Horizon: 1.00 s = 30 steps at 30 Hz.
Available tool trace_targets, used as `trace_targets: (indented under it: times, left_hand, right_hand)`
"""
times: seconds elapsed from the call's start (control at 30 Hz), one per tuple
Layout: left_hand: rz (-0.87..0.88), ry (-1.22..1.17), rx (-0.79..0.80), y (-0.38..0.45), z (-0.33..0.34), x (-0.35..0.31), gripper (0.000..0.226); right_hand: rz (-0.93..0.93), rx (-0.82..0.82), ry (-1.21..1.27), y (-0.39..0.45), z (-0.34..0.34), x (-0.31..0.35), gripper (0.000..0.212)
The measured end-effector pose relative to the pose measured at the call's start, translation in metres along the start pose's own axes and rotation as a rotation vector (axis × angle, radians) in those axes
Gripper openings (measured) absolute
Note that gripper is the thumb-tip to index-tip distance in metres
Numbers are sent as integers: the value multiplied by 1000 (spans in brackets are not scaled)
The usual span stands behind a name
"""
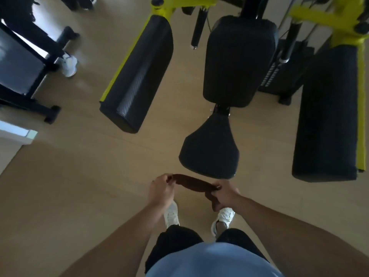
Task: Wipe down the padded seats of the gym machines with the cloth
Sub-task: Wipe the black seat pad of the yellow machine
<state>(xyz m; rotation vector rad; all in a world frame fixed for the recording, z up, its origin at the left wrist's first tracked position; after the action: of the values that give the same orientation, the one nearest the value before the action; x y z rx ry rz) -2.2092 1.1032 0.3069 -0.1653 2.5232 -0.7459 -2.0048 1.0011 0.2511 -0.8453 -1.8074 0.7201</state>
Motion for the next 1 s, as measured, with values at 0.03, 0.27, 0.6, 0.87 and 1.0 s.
trace_targets:
  times: [0.03,0.27,0.6,0.87,1.0]
  left_hand:
    - [4,5,48,10,0,-1,21]
    - [112,-47,246,59,-5,-10,23]
    - [442,133,143,148,38,-11,52]
    - [641,528,269,224,130,-12,61]
    - [701,611,210,243,156,-29,63]
  right_hand:
    - [22,-17,6,-3,2,0,24]
    - [111,-226,-50,-10,11,23,33]
    - [-61,-651,39,68,44,70,47]
    - [-74,-652,-264,174,71,16,62]
    - [-197,-611,-437,206,43,9,59]
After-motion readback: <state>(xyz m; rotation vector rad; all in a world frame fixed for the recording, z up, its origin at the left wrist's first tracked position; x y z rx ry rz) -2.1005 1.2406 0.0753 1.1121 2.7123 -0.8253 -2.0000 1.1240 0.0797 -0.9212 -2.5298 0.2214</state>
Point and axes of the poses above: each hand's wrist, its own y-axis towards the middle knuckle, its own z-axis out of the palm, x = y × z, the point moved 4 cm from there along y, towards the middle knuckle, and after that the axes turned 5 degrees about -z, right-handed, at the moved point
